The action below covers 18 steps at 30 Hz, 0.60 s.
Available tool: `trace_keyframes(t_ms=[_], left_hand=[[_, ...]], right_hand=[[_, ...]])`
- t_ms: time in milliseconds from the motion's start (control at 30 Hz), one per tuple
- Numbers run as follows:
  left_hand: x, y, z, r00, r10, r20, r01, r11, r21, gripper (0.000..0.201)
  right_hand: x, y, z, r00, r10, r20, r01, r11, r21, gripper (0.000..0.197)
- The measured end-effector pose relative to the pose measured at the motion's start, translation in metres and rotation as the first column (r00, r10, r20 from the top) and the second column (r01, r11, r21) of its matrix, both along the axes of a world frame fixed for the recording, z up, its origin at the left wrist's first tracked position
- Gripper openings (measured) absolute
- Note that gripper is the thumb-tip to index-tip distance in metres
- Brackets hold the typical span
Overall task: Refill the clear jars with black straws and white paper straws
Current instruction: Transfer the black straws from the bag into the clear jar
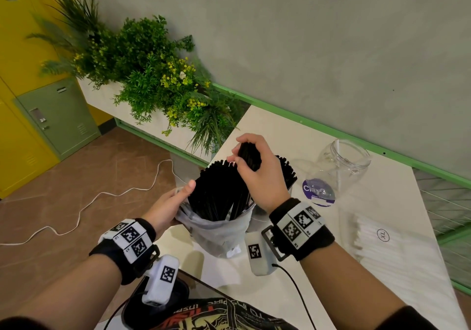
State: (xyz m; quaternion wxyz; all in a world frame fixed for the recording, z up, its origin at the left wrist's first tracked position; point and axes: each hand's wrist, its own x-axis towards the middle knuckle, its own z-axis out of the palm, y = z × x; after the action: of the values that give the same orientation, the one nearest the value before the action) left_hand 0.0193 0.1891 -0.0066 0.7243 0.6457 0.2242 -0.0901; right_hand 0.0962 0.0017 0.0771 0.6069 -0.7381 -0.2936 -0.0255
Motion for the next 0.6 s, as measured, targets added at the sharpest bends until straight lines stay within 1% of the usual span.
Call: trace_keyframes(t_ms=[133,233,333,600], left_hand=[[0.001,0.000,0.001,1.000,0.002,0.004,-0.002,1.000,-0.006,0.092],[0.000,0.002,-0.002,1.000,0.011,-0.001,-0.011,1.000,-0.010,0.096],[0.000,0.002,-0.003,1.000,0.014,0.004,-0.014,1.000,-0.003,0.096],[0.002,0.001,-0.002,1.000,0.009,0.006,-0.009,1.000,0.017,0.095]], right_hand=[[0.009,-0.001,0.018,1.000,0.020,0.021,-0.021,0.999,0.046,0.033],[0.014,-0.001,0.027,1.000,0.021,0.013,-0.022,0.997,0.068,0.028],[0.016,-0.004,0.036,1.000,0.021,0.007,-0.021,0.994,0.109,0.026],[0.020,-0.013,0.061,0.999,-0.023,0.033,0.017,0.986,0.167,0.024]])
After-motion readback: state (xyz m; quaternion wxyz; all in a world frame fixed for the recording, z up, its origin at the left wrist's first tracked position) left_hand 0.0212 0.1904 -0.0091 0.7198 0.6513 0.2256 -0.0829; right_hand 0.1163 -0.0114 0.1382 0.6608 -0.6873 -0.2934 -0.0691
